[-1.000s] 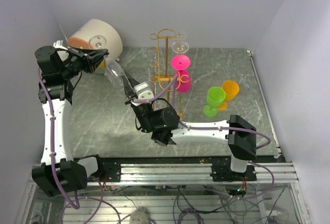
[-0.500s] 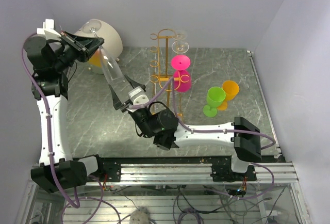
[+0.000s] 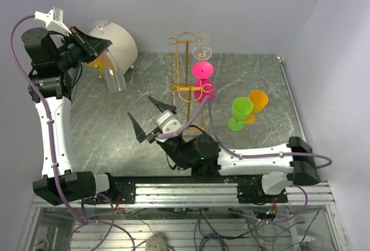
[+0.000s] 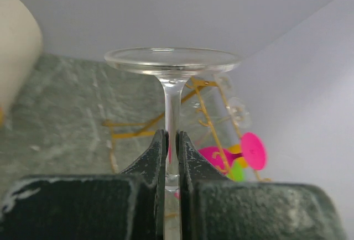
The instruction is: Place the wine glass upside down on the wine glass rack
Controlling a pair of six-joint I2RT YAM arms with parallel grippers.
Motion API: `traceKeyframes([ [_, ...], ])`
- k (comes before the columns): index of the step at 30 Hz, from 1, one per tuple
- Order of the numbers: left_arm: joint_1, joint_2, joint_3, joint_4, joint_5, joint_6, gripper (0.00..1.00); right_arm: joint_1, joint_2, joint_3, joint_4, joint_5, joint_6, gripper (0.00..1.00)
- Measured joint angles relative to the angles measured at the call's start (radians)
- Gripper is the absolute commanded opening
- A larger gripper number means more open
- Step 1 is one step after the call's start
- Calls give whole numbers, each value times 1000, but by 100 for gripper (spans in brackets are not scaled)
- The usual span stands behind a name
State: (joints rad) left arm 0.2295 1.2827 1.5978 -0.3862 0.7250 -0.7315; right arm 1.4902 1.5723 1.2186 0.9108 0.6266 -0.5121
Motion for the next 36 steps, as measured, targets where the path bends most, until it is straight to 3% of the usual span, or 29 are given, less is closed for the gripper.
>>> traceKeyframes([
  [9,-55,-7,-74,107,-18,357,7,29,-272,-24,-178,117,111,74],
  [15,-162,39,-191,271,-6,491,7,18,-302,23,-307,212,178,75],
  [24,-225,225,-206,519,42,529,7,-71,-365,-40,-471,274,308,75],
  [36,-319,499,-113,735,69,553,7,-244,-574,-97,-496,332,371,76],
])
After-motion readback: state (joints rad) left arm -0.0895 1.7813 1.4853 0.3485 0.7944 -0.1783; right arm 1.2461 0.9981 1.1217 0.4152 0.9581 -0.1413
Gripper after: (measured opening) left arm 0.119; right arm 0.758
